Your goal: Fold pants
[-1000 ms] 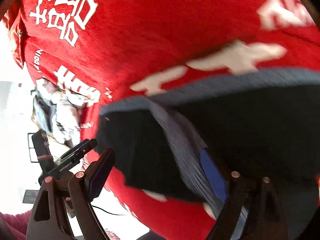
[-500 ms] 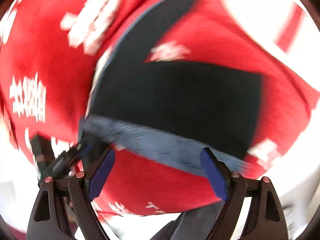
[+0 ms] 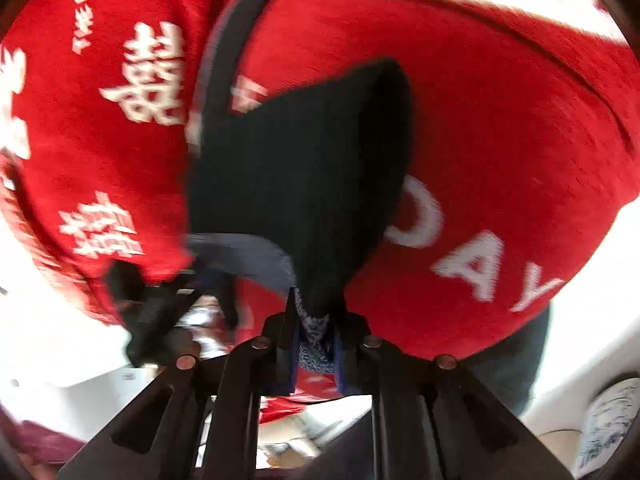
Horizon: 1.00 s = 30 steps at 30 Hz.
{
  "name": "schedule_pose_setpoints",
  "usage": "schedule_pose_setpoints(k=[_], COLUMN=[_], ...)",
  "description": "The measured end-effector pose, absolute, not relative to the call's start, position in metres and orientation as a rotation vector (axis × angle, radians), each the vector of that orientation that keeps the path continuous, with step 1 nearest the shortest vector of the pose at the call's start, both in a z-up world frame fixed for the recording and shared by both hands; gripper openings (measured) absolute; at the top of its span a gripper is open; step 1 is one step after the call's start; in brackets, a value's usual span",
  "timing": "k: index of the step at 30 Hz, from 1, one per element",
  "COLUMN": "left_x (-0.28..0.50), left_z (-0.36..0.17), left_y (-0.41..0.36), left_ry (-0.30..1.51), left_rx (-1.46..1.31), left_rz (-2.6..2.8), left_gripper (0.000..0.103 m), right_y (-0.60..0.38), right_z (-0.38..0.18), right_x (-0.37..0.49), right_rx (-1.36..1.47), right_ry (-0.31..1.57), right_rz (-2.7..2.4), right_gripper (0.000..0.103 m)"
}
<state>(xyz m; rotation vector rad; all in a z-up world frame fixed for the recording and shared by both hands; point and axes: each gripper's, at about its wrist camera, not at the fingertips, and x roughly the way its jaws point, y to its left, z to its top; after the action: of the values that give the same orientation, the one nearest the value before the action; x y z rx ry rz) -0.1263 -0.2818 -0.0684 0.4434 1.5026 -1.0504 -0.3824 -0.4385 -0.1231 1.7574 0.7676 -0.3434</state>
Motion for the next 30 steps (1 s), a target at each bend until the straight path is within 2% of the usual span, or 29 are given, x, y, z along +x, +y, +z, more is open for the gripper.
schedule_pose_setpoints(k=[4, 11, 14, 16, 17, 19, 22, 24, 26, 27, 29, 30], left_x=[-0.114, -0.057, -0.025, -0.01, -0.005, -0.003, -0.007, -0.014, -0.019, -0.022, -0.028, -0.03], left_z=[-0.051, -0.033, -0.026, -0.013, -0.004, 0.003, -0.008, -0.029, -0.048, -0.054, -0.066, -0.07], left_y=[-0.301, -0.362, -0.383, -0.383, -0.381, -0.378, -0.363, -0.349, -0.334, -0.331, -0.325, -0.325], left_ry=[1.506, 1.377, 1.314, 1.269, 1.237, 1.193, 1.199, 1.234, 1.284, 1.302, 1.325, 1.332], left_rx=[0.361, 0.3, 0.306, 0.282, 0.277, 0.307, 0.4, 0.472, 0.486, 0.481, 0.48, 0.485], left_rz=[-1.033, -0.944, -0.854, -0.843, -0.841, -0.828, -0.786, -0.719, -0.67, -0.656, -0.628, -0.62], left_gripper=[0.071, 0.071, 0.071, 0.071, 0.074, 0.083, 0.083, 0.083, 0.083, 0.083, 0.083, 0.083], right_y=[-0.488, -0.612, -0.66, -0.683, -0.688, -0.689, -0.676, -0.663, -0.65, -0.644, -0.64, -0.64], right_z=[-0.087, -0.053, -0.064, -0.072, -0.07, -0.058, -0.05, -0.06, -0.076, -0.088, -0.115, -0.128], right_x=[-0.354, -0.271, -0.238, -0.214, -0.207, -0.198, -0.206, -0.222, -0.234, -0.241, -0.249, -0.25], right_rx=[1.719, 1.597, 1.573, 1.537, 1.509, 1.438, 1.392, 1.39, 1.4, 1.421, 1.495, 1.537], right_ry=[0.684, 0.617, 0.681, 0.767, 0.778, 0.784, 0.821, 0.861, 0.921, 0.949, 0.977, 0.965], right_rz=[-0.242, -0.193, -0.299, -0.369, -0.383, -0.39, -0.436, -0.469, -0.518, -0.541, -0.586, -0.584], right_gripper=[0.014, 0.015, 0.029, 0.072, 0.076, 0.076, 0.075, 0.072, 0.06, 0.058, 0.043, 0.014])
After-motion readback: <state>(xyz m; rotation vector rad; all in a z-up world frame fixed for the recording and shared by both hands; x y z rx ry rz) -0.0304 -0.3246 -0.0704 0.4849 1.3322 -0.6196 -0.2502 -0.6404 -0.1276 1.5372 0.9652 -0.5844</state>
